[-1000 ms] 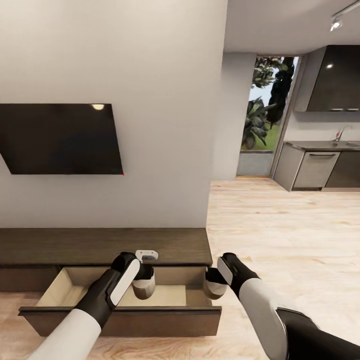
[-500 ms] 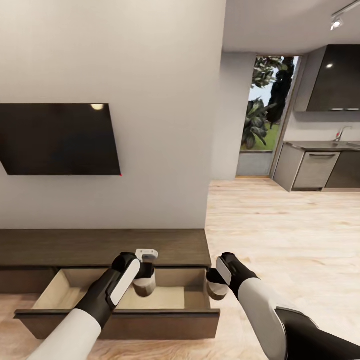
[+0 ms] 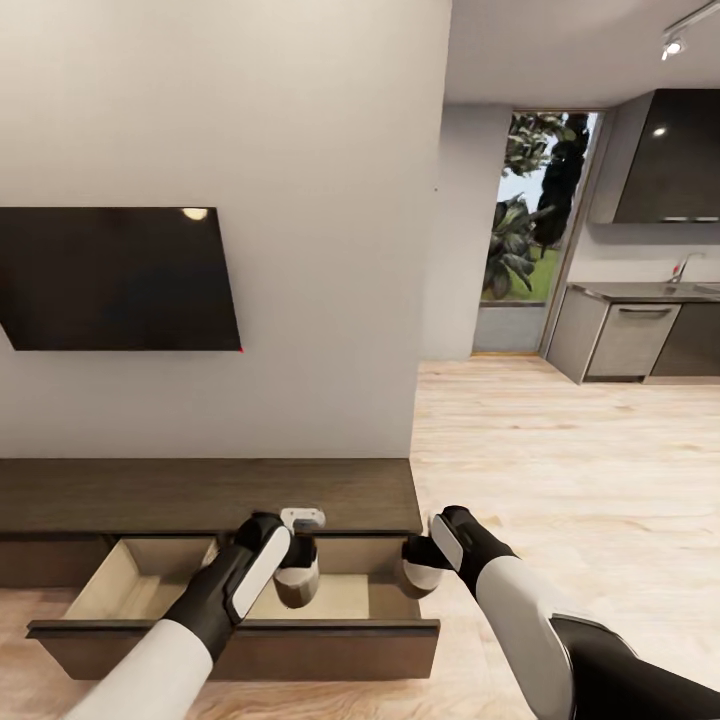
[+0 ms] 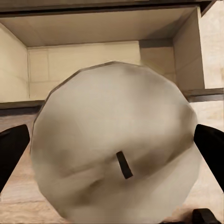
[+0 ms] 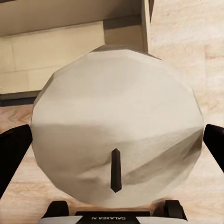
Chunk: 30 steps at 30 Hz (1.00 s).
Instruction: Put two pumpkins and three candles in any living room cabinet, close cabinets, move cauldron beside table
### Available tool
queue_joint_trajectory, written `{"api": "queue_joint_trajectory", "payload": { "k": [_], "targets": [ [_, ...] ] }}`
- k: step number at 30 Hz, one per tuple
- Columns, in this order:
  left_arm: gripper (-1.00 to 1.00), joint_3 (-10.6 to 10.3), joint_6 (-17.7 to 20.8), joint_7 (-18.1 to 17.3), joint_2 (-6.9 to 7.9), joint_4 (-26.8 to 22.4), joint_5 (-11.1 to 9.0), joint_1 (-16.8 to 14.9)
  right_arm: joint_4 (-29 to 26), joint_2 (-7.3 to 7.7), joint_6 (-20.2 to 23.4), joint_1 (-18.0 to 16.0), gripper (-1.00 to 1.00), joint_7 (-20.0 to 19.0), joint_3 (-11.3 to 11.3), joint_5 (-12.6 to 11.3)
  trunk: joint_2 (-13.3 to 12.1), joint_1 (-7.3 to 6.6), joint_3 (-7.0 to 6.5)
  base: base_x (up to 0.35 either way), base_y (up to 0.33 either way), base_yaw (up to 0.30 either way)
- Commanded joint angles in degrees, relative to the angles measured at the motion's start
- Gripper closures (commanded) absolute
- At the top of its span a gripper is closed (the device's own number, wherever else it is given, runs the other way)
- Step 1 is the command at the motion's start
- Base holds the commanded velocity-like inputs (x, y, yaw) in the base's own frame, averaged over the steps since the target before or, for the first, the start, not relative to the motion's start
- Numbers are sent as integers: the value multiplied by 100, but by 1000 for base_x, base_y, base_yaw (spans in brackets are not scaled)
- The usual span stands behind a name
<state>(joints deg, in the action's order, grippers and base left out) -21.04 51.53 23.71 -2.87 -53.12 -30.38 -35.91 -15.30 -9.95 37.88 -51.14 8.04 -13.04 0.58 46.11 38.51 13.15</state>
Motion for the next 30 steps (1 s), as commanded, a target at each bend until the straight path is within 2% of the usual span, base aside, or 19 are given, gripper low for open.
{"api": "queue_joint_trajectory", "payload": {
  "k": [1,16,23,30],
  "targets": [
    [100,-14,6,56,-10,29,-56,-8,-10,-5,26,-3,100,12,-29,4,7,1,8,0,0,0],
    [100,-42,-18,54,-100,265,-64,-21,61,-5,46,-2,100,-187,-15,4,7,1,8,31,0,0],
    [100,-61,-228,54,-100,237,-65,-21,109,-5,375,-8,100,-258,-14,4,7,1,8,4,0,0],
    [100,-294,-365,54,-97,237,-65,-20,122,-5,459,-7,100,-263,-14,4,7,1,8,0,0,0]
  ]
}}
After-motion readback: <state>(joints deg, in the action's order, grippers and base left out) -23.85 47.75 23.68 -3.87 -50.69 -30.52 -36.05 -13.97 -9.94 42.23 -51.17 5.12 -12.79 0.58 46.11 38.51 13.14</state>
